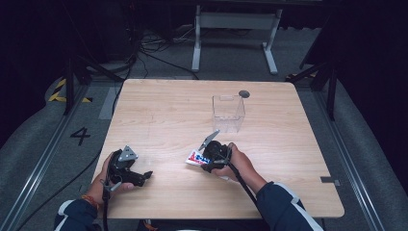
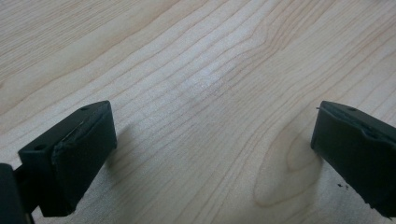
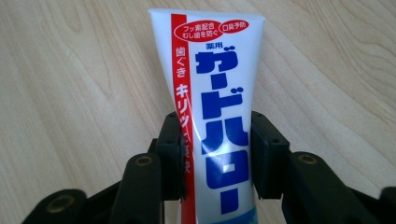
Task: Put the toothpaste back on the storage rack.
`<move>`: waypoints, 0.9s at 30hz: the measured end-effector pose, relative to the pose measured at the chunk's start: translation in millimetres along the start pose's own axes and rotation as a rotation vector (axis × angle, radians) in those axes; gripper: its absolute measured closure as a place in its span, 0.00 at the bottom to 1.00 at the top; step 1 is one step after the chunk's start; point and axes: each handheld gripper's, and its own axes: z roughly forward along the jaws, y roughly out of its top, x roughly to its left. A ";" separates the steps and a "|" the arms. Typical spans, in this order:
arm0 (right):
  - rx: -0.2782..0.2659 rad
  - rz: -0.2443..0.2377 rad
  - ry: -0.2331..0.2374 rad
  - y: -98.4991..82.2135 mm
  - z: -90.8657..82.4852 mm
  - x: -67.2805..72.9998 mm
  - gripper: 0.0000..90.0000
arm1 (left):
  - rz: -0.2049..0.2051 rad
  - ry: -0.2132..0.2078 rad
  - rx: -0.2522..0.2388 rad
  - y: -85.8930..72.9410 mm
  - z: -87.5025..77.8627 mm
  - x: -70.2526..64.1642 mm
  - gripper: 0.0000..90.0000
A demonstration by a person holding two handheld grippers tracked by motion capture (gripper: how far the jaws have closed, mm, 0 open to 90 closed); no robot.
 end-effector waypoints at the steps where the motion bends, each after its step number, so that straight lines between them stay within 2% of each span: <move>1: -0.003 0.000 -0.001 -1.6 -1.4 -0.1 0.71 | 0.000 0.000 0.000 0.0 0.0 0.0 0.01; 8: -0.041 0.010 0.015 -13.3 -12.0 -3.5 0.73 | 0.000 0.000 0.000 0.0 0.0 0.0 0.01; 16: -0.109 0.027 0.012 -23.4 -32.5 -9.7 0.74 | 0.000 0.000 0.000 0.0 0.0 0.0 0.01; 21: -0.144 0.023 -0.001 -27.8 -43.8 -11.0 0.74 | 0.000 0.000 0.000 0.0 0.0 0.0 0.01; 27: -0.187 0.014 0.007 -33.0 -54.7 -13.8 0.74 | 0.000 0.000 0.000 0.0 0.0 0.0 0.01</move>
